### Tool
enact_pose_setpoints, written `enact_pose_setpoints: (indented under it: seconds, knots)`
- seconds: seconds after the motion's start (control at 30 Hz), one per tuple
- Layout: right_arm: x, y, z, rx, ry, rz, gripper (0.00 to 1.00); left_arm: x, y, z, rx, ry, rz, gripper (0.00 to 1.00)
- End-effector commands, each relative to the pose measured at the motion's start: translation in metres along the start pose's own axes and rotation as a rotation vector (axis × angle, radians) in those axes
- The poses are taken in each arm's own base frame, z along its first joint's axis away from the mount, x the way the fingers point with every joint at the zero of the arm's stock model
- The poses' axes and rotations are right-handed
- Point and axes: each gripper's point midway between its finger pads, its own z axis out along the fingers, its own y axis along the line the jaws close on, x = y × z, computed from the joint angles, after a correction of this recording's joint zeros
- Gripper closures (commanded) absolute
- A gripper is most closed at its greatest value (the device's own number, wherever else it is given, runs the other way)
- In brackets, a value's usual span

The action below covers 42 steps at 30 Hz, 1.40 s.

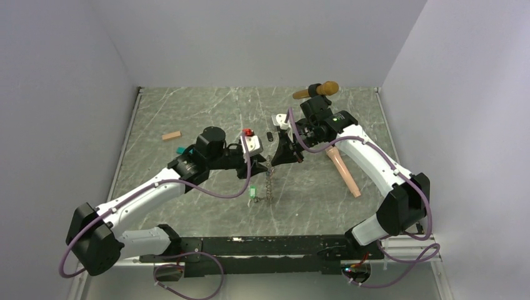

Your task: Put the keys on the keyring

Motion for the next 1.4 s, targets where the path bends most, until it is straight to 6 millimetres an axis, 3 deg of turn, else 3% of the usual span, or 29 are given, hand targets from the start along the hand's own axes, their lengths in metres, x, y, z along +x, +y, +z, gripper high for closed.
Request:
enact_pose_setpoints:
  seconds: [0.0,0.2,0.43,0.83,1.0,1.2,1.37]
  knots:
    - [-0.02,0.0,-0.003,-0.007,-0.036,-0.073,1.0,-0.023,-0.002,0.006,0.027,-0.044,0.031,0.62]
    - [-0.019,0.001,-0.002,-0.014,-0.036,-0.072,1.0,-0.025,-0.002,0.011,0.035,-0.052,0.023,0.7]
    - [-0.018,0.002,-0.001,-0.018,-0.033,-0.076,1.0,-0.021,-0.002,0.014,0.042,-0.029,0.006,0.97]
    - [-0.021,0.005,-0.001,-0.028,-0.043,-0.08,0.99,-0.026,-0.004,0.013,0.02,-0.099,-0.053,1.0]
    - [-0.025,0.008,-0.001,-0.041,-0.066,-0.077,0.84,-0.029,-0.007,0.009,0.008,-0.159,-0.076,1.0]
    - [-0.037,0.016,-0.011,-0.065,-0.136,-0.08,0.47,-0.03,-0.011,0.007,0.007,-0.197,-0.112,1.0]
    - [-0.042,0.016,-0.028,-0.041,-0.197,-0.087,0.4,-0.032,-0.011,0.005,-0.006,-0.237,-0.113,1.0]
